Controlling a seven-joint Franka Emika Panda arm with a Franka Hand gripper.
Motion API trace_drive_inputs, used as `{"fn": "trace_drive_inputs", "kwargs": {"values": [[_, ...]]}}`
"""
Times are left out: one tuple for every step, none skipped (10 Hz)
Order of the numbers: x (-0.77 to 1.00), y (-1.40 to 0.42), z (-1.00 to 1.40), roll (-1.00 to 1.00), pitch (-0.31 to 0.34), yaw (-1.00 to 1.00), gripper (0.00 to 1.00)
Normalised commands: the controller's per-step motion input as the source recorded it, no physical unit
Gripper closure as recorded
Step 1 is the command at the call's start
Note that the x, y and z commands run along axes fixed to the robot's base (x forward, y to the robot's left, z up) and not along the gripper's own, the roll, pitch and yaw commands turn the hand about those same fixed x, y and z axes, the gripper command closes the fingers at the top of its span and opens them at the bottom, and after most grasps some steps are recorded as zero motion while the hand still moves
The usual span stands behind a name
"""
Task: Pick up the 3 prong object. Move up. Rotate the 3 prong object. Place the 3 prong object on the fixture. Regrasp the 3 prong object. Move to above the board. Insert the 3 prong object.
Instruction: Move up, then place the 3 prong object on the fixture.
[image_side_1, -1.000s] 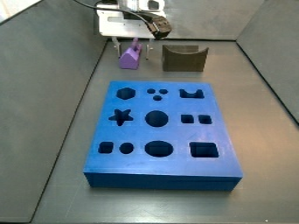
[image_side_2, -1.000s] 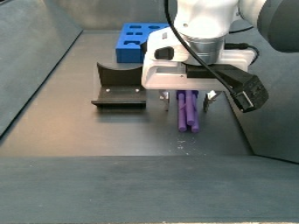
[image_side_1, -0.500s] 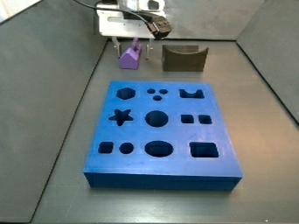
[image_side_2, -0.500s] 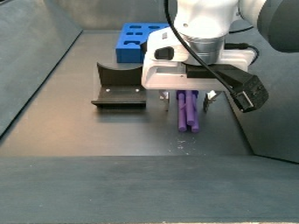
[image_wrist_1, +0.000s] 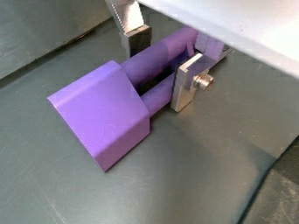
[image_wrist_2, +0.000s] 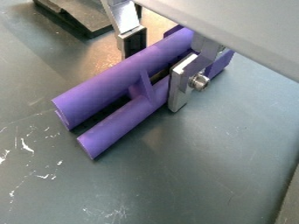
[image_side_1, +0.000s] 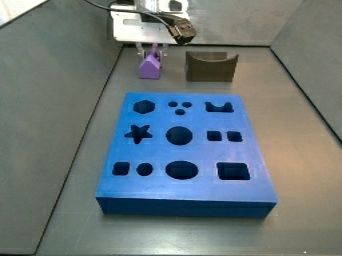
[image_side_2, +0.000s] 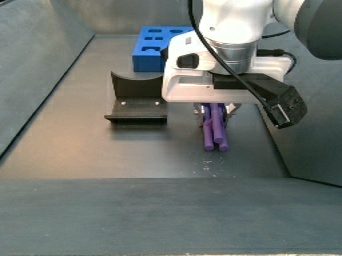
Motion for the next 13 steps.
{"fn": "trace_drive_inputs", "kwargs": {"values": [[-0.01, 0.00, 0.82, 0.00, 0.006, 0.00, 1.00], [-0.03, -0.01, 0.74, -0.02, 0.018, 0.01, 1.00], [-0.02, -0.01, 0.59, -0.05, 0.022, 0.01, 1.00], [-0.02, 0.00, 0.47, -0.08, 0.028, 0.02, 1.00], [-0.02, 0.00, 0.31, -0.10, 0.026, 0.01, 1.00], [-0.02, 0.00, 0.23, -0.12, 0.021, 0.01, 1.00], [0.00, 0.00, 1.00, 0.00, 0.000, 0.00, 1.00], [0.00, 0.00, 1.00, -0.01, -0.006, -0.01, 1.00], [-0.01, 0.00, 1.00, -0.02, 0.001, 0.00, 1.00], [-0.01, -0.01, 1.00, -0.05, 0.006, 0.01, 1.00], [-0.02, -0.01, 1.00, -0.08, 0.007, 0.02, 1.00], [-0.02, -0.01, 1.00, -0.10, 0.006, 0.02, 1.00], [-0.03, -0.01, 1.00, -0.11, 0.005, 0.01, 1.00]]}}
